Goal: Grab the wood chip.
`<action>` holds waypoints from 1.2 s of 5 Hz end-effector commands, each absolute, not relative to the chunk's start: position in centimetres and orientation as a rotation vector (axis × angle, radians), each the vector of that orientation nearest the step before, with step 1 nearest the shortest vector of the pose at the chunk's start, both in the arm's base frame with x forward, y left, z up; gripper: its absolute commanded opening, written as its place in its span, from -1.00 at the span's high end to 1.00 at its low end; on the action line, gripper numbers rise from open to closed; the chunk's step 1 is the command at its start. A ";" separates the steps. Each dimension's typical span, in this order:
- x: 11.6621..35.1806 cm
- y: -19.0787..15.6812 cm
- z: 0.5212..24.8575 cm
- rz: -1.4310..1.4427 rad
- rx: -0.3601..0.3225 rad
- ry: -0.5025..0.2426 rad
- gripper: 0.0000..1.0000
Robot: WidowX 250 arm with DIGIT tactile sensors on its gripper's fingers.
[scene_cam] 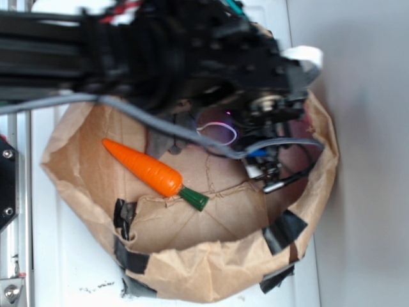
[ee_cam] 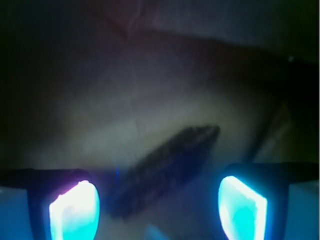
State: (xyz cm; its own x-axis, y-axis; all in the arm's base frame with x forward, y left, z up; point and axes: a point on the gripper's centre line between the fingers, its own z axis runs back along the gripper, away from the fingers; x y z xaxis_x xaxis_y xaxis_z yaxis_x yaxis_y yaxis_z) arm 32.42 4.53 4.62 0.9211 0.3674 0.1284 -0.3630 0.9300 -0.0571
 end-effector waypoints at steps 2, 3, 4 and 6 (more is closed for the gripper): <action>34.0 3.8 1.9 0.565 0.057 -0.219 -1.00; 34.6 4.3 2.0 0.556 0.077 -0.233 -1.00; 35.0 4.5 2.0 0.559 0.083 -0.266 1.00; 33.3 3.5 3.1 0.526 0.079 -0.308 1.00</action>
